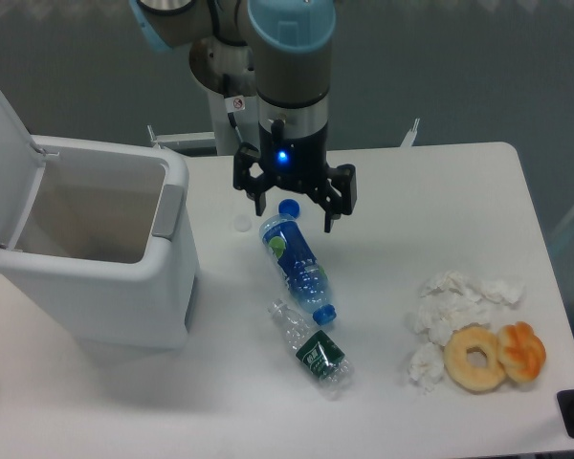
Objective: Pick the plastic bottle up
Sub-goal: 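Lower the open gripper toward the blue-labelled water bottle's cap end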
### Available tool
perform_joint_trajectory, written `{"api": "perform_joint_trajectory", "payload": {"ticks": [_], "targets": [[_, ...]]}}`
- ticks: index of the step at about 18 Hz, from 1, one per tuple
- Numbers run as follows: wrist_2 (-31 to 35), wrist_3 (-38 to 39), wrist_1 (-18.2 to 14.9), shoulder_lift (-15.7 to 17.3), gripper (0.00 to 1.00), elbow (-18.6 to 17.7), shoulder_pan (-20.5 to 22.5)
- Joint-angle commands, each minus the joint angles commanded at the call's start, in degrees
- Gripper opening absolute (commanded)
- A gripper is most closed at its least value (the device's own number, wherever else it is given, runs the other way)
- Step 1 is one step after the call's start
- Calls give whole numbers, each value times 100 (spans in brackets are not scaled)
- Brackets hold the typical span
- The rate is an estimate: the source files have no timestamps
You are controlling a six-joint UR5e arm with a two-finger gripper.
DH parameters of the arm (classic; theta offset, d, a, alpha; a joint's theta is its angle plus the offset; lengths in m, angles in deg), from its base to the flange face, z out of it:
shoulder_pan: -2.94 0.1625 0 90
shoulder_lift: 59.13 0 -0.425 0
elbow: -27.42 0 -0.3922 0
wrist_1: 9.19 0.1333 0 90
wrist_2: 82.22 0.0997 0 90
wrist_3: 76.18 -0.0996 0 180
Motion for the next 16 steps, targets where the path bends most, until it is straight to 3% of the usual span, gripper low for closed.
{"api": "perform_joint_trajectory", "payload": {"ticks": [4, 8, 13, 16], "targets": [[44, 35, 0, 26, 100, -105, 18], [123, 53, 9, 18, 100, -438, 71], [228, 306, 404, -96, 100, -633, 71], [255, 659, 413, -184, 100, -676, 71]]}}
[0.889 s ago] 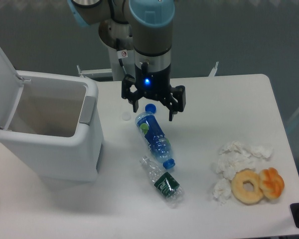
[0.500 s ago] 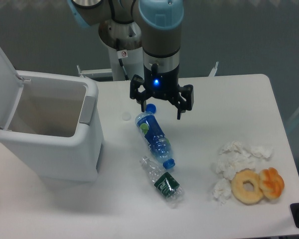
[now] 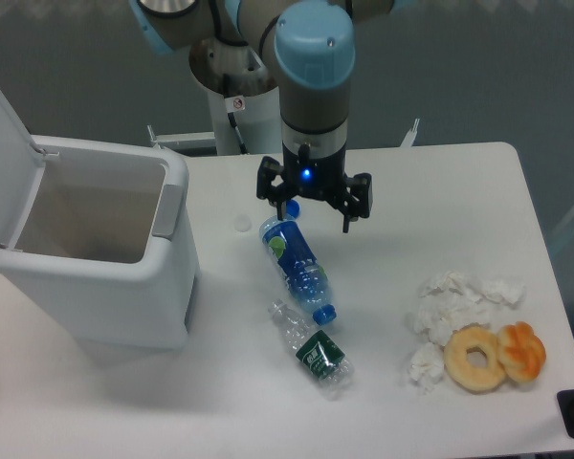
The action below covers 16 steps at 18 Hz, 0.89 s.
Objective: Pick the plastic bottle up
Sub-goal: 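Lower the open gripper toward the blue-labelled water bottle's cap end, then move the gripper along the bottles down to the crushed green-labelled bottle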
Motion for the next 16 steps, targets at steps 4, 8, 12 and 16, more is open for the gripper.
{"api": "perform_joint_trajectory", "payload": {"ticks": [4, 8, 12, 16], "targets": [[-9, 500, 70, -246, 100, 8, -9], [-35, 1482, 535, -711, 100, 236, -26], [-35, 2241, 624, -1309, 100, 728, -44], [-70, 2250, 799, -1538, 100, 790, -53]]}}
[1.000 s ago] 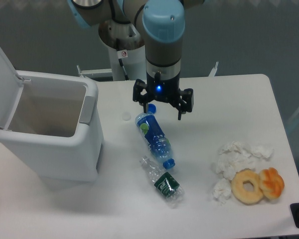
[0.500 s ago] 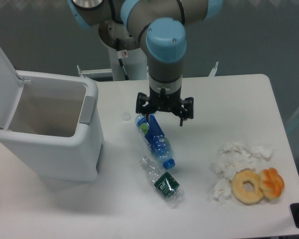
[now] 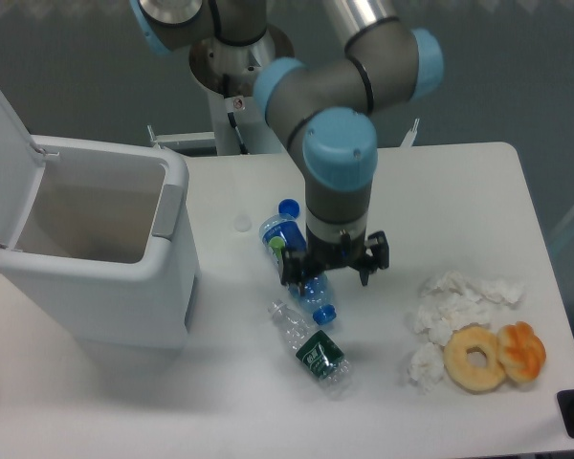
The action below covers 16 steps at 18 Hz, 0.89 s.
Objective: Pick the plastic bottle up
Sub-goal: 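Move the gripper along the bottles down to the crushed green-labelled bottle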
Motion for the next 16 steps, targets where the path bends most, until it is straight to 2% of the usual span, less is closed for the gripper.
{"api": "perform_joint_trajectory", "payload": {"ticks": [2, 5, 9, 14, 16], "targets": [[-175, 70, 150, -141, 100, 131, 17], [-430, 413, 168, -352, 100, 369, 44], [-439, 448, 326, -589, 100, 440, 53], [-439, 475, 335, -721, 100, 396, 26], [-439, 483, 335, -914, 100, 518, 26]]}}
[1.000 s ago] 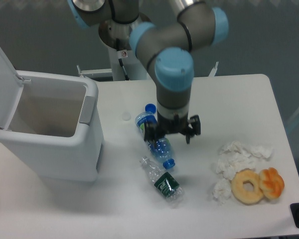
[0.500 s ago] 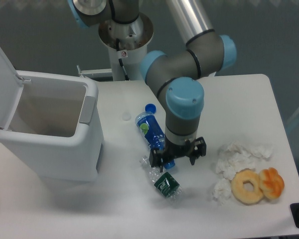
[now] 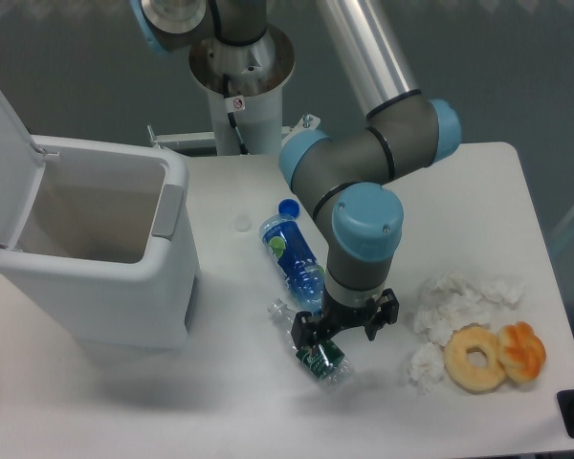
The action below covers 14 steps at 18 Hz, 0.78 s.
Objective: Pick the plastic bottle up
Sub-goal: 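Move the gripper along the bottles down to the crushed green-labelled bottle, then close the gripper on the crushed clear bottle's green-labelled end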
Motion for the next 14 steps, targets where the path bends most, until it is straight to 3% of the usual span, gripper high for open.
{"api": "perform_joint_trajectory", "payload": {"ticks": [14], "targets": [[9, -17, 114, -379, 100, 168, 26]]}}
